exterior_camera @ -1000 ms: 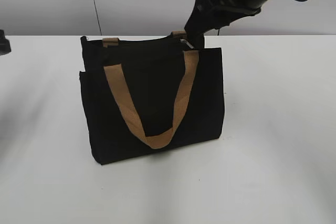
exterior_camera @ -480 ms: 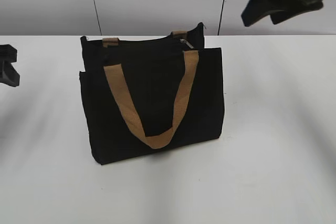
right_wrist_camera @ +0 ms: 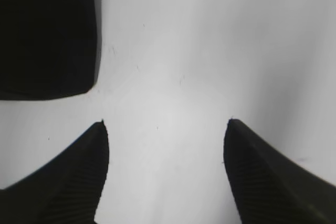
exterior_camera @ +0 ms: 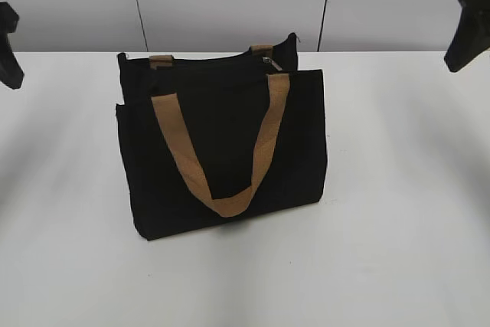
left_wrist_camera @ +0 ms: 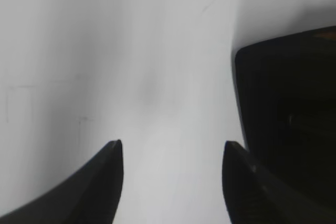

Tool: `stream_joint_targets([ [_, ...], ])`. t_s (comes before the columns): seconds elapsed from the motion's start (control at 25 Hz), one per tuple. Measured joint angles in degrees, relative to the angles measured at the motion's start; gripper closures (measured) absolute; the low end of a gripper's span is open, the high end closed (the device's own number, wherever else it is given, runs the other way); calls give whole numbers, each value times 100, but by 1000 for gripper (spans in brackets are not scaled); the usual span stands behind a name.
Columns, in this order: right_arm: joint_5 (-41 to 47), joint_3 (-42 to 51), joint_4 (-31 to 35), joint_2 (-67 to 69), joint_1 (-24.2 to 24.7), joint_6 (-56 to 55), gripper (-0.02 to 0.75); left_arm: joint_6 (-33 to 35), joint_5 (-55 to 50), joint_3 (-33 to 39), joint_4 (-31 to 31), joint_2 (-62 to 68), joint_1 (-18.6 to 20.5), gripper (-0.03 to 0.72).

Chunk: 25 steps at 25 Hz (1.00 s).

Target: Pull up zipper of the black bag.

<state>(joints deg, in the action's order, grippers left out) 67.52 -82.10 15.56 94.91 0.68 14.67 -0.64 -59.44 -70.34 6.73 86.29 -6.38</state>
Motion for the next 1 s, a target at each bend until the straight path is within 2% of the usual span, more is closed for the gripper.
stream_joint_targets([
  [0.32,176,220,-288,-262,749,-447,211,64,-474,-167,-11,19,0,249],
  [0.48,183,1012,-406,-1029,767,-384,211,64,-924,-167,-176,19,0,251],
  [0.72,212,2243,-425,-2562,767,-343,211,29,-1004,-66,-673,-312,46,253],
  [1.0,235,3302,-425,-4262,767,-348,223,29,-1014,681,-673,-1634,47,261],
])
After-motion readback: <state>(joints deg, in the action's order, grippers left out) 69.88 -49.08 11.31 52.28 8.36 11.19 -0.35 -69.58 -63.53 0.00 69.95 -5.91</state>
